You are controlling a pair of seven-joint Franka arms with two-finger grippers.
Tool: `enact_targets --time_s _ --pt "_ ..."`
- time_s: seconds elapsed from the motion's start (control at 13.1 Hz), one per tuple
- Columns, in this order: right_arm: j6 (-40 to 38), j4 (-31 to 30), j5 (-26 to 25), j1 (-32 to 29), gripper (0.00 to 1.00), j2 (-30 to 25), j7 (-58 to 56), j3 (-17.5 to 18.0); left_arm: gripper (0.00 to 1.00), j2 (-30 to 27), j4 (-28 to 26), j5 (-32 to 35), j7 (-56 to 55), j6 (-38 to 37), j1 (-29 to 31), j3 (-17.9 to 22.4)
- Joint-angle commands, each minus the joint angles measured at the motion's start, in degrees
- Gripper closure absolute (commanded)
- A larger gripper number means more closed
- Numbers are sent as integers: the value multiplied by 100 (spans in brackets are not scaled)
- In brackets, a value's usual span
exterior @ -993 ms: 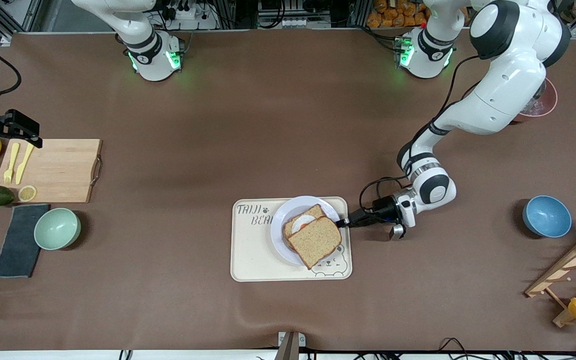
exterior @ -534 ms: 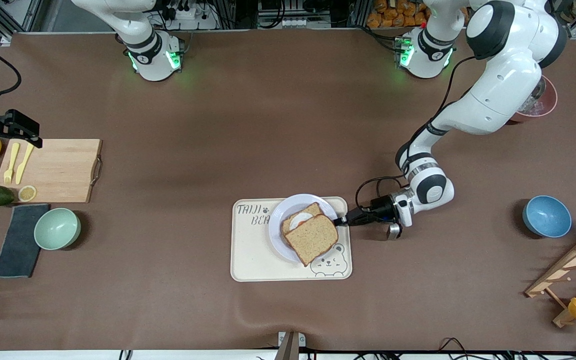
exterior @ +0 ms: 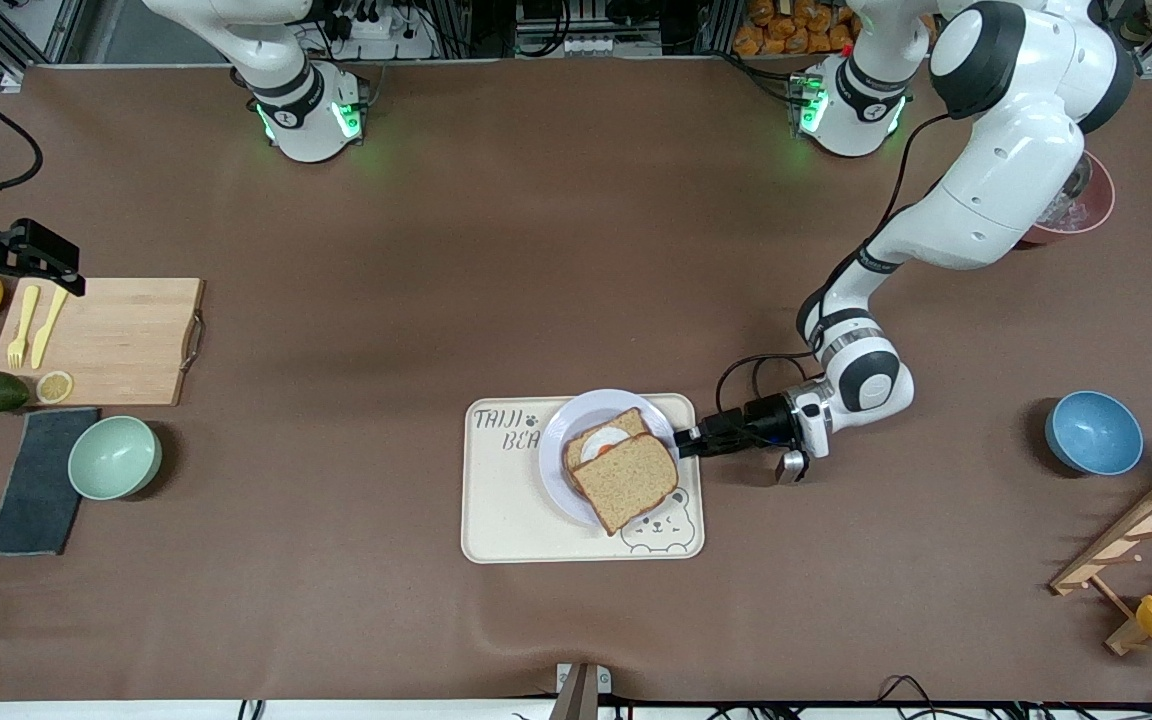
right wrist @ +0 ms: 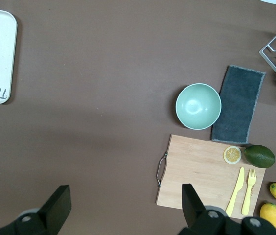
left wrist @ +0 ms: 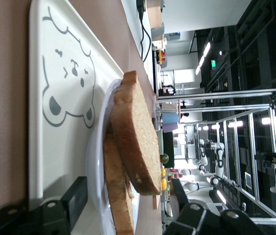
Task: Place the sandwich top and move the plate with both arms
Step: 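Push the plate further onto the tray with the left gripper, then open the left gripper and lift it off the plate rim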
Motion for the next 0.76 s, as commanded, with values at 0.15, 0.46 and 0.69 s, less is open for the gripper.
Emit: enact_targets --time_s 0.15,0.46,0.69 --pt "-7 -100 62 -121 0 -111 74 84 0 96 -99 422 -262 293 -38 264" --pt "-7 -100 97 -130 0 -102 74 84 0 -264 -327 422 -719 302 -65 264" --pt "2 -100 106 -121 0 -102 74 84 0 -545 -555 422 -869 293 -48 229"
